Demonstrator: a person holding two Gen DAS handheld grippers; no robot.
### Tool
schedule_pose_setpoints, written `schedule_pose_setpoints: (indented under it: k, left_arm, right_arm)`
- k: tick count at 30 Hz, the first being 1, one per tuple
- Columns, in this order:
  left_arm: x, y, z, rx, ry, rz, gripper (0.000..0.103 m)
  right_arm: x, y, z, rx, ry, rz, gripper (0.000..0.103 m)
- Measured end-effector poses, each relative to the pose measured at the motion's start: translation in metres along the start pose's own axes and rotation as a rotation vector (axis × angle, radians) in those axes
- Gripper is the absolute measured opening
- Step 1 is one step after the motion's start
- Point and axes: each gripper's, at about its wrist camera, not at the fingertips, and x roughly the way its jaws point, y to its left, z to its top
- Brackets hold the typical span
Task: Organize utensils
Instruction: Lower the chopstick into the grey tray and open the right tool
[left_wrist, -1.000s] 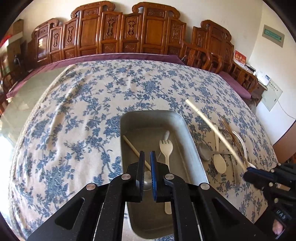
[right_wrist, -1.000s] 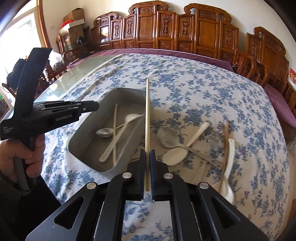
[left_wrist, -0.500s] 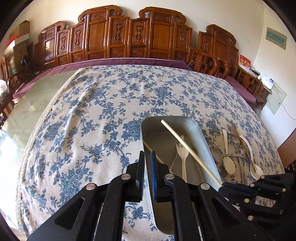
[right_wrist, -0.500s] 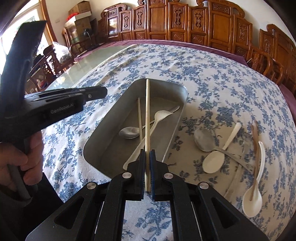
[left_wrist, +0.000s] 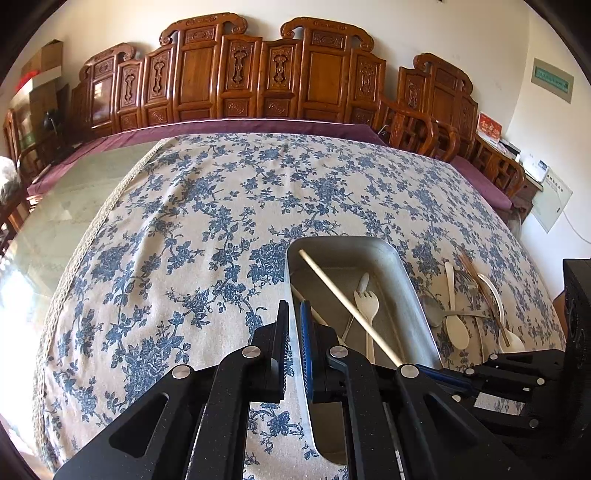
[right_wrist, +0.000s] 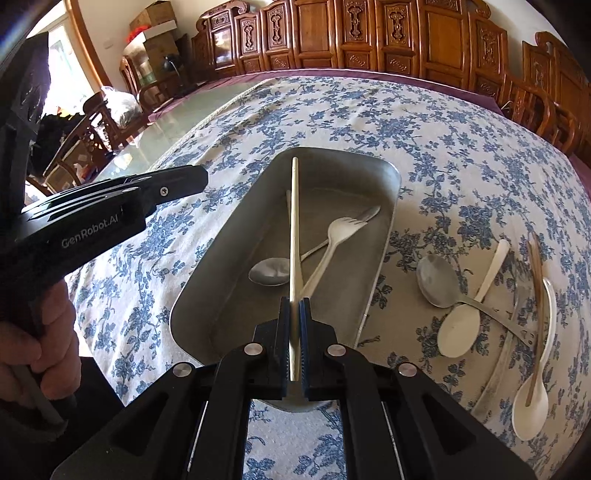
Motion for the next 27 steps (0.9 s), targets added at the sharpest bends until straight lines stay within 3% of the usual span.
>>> schedule_pose_setpoints:
  k: [11, 27]
  left_arm:
    - [-0.003, -0.006, -0.001, 0.008, -0.002, -0.019, 0.005]
    - [-0.027, -0.071, -0.017, 0.120, 0.019, -0.064, 0.005]
  right_arm:
    - [-0.025, -0.015, -0.009, 0.007, -0.058, 0.014, 0.008]
    - [-0.137, -0.105, -0.050, 0.040, -0.154, -0.155, 0.008]
